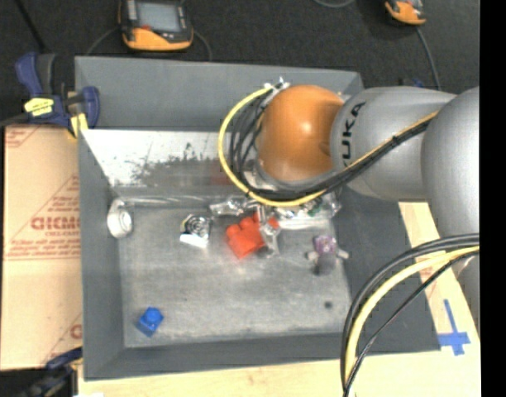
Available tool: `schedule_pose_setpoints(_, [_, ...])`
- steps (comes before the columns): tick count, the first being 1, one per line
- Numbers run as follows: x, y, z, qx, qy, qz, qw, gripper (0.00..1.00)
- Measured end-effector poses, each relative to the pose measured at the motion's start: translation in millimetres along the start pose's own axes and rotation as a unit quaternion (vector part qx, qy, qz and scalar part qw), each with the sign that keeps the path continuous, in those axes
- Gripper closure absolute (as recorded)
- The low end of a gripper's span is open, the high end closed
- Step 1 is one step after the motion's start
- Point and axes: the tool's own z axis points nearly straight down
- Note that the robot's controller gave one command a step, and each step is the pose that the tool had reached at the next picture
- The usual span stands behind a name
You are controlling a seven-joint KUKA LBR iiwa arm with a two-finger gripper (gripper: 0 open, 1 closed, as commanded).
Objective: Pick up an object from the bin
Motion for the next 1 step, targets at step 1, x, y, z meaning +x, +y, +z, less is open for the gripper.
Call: schedule_pose_setpoints(1, [0.8, -0.7, 0.1, -0.001, 0.0001, 0.003, 1.0, 1.0])
